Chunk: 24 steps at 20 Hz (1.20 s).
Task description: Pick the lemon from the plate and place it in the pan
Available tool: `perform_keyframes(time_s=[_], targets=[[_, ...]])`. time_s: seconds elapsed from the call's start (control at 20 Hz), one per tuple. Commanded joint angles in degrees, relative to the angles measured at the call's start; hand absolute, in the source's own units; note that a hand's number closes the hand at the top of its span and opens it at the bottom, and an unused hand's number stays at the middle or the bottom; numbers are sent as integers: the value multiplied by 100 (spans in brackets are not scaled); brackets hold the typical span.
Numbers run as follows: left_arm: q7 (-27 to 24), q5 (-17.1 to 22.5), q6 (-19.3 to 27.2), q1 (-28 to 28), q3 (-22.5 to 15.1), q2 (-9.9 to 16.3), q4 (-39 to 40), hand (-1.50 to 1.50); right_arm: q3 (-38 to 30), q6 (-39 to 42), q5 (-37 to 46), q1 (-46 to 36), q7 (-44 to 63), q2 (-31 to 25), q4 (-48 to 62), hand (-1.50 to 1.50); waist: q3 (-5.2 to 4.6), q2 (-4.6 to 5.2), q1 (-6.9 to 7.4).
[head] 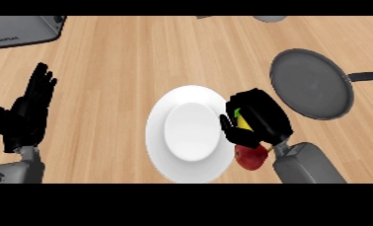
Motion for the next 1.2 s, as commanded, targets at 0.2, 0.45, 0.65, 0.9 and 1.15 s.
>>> perform_keyframes(time_s=[0.2,0.45,0.65,0.9,1.15], targets=[[-86,85,-152,-80,-85,-58,-45,0,-1032,217,-1032,1715,851,-512,-3049,150,0,181,339],[65,-32,-172,-369,-415,-205,-203,0,-2663,603,-2538,2132,1099,-756,-3701,150,11,281,739],[-22,-136,-152,-637,-463,-271,136,0,-4059,882,-3409,1959,540,-1267,-3059,150,11,317,902],[-155,-221,-212,-839,-584,-355,347,0,-4470,455,-2831,1189,-792,-1657,-679,150,15,342,1021],[310,-119,-240,-1143,-505,-244,100,0,-4280,-448,-1805,347,-1557,-1886,1169,150,20,368,1150]])
